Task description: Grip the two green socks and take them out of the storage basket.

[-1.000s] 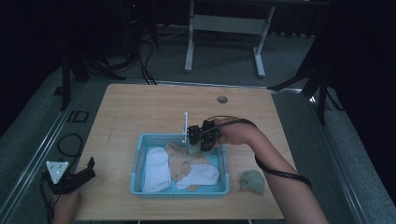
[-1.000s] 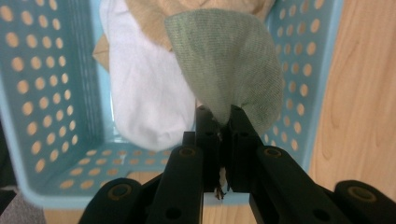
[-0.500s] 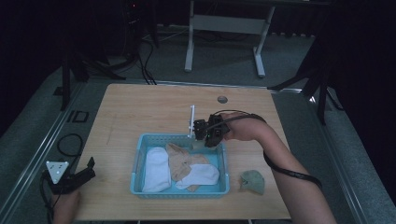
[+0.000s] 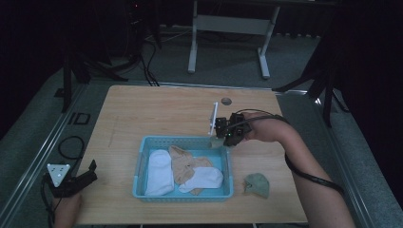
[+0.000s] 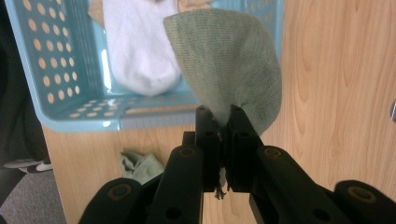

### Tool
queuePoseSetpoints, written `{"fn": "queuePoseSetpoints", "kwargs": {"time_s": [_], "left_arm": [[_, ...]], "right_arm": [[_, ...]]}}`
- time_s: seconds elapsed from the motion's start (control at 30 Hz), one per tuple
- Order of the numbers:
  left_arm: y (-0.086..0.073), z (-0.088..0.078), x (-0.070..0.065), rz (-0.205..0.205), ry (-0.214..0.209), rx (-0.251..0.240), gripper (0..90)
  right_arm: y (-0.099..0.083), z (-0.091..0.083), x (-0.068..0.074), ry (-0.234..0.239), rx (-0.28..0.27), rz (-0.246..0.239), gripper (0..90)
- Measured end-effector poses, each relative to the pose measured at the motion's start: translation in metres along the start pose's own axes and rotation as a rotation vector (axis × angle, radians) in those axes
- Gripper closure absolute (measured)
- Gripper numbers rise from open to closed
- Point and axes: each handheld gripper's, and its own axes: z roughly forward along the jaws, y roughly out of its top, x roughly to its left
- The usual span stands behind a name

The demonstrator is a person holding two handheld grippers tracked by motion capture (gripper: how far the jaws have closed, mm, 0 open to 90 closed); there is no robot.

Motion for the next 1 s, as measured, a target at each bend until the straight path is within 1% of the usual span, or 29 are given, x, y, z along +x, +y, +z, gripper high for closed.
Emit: {"fn": "queuePoseSetpoints", "kwargs": {"time_s": [0.2, 0.27, 0.37, 0.53, 0.63, 0.77, 0.9, 1.0], "left_arm": [[0.0, 0.0, 0.0, 0.001, 0.001, 0.0, 0.7], [0.0, 0.0, 0.0, 0.0, 0.002, 0.002, 0.8], [0.0, 0.0, 0.0, -0.001, 0.002, 0.001, 0.7], [0.0, 0.0, 0.0, 0.0, 0.002, 0.001, 0.7], [0.0, 0.0, 0.0, -0.001, 0.002, 0.002, 0.7], [0.0, 0.0, 0.0, 0.001, 0.003, 0.001, 0.7], [0.0, 0.0, 0.0, -0.001, 0.003, 0.0, 0.7], [0.0, 0.0, 0.0, -0.001, 0.003, -0.001, 0.7]], "right_arm": [[-0.022, -0.002, -0.002, -0.008, 0.003, 0.034, 85.5], [-0.03, -0.002, -0.002, -0.021, 0.008, 0.04, 85.5], [-0.041, -0.002, -0.003, -0.01, -0.007, 0.065, 85.5], [-0.062, -0.001, -0.005, -0.012, 0.008, 0.098, 85.5], [-0.076, 0.0, -0.005, -0.009, 0.0, 0.129, 85.5], [-0.086, 0.005, -0.006, -0.002, 0.011, 0.146, 85.5], [-0.091, 0.01, -0.007, 0.004, 0.005, 0.148, 85.5], [-0.093, 0.018, -0.009, 0.009, 0.002, 0.157, 85.5]]}}
